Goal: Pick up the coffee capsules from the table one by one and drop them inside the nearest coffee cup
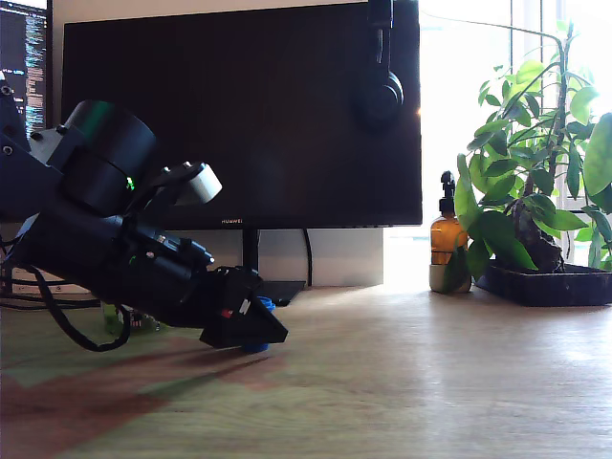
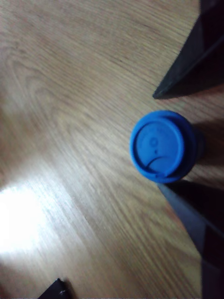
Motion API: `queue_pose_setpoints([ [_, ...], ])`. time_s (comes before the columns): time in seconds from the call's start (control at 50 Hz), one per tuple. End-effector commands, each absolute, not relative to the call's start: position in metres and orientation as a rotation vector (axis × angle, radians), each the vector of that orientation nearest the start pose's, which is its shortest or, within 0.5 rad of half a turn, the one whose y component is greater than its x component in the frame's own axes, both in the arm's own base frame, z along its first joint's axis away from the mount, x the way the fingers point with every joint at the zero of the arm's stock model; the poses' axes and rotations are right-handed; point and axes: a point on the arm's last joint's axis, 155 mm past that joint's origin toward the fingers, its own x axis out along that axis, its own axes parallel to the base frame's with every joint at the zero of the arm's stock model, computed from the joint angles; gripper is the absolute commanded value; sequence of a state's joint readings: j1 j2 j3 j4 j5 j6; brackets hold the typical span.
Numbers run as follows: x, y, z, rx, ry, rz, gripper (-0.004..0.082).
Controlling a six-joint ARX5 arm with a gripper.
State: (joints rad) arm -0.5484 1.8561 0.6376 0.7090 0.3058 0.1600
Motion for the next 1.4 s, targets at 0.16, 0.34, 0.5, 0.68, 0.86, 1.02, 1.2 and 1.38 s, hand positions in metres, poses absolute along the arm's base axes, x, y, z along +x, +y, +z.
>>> queue_pose_setpoints([
  [0.16,0.352,-0.282,0.023,0.211,0.467,-0.880,0.0290],
  [0.34,0.352,-0.282,0.023,0.218,0.464,-0.881,0.0215],
  [0.5,0.352,-0.282,0.023,0.218,0.464,-0.882,0.0215],
  [0.68,0.352,-0.282,0.024,0.217,0.465,-0.882,0.0215],
  [0.86,0.350,-0.281,0.034,0.218,0.469,-0.881,0.0215],
  [1.02,0.343,-0.276,0.041,0.222,0.505,-0.881,0.0215],
  [1.2,0.336,-0.269,0.052,0.228,0.537,-0.868,0.0215],
  [1.38,0.333,-0.255,0.061,0.244,0.568,-0.806,0.0215],
])
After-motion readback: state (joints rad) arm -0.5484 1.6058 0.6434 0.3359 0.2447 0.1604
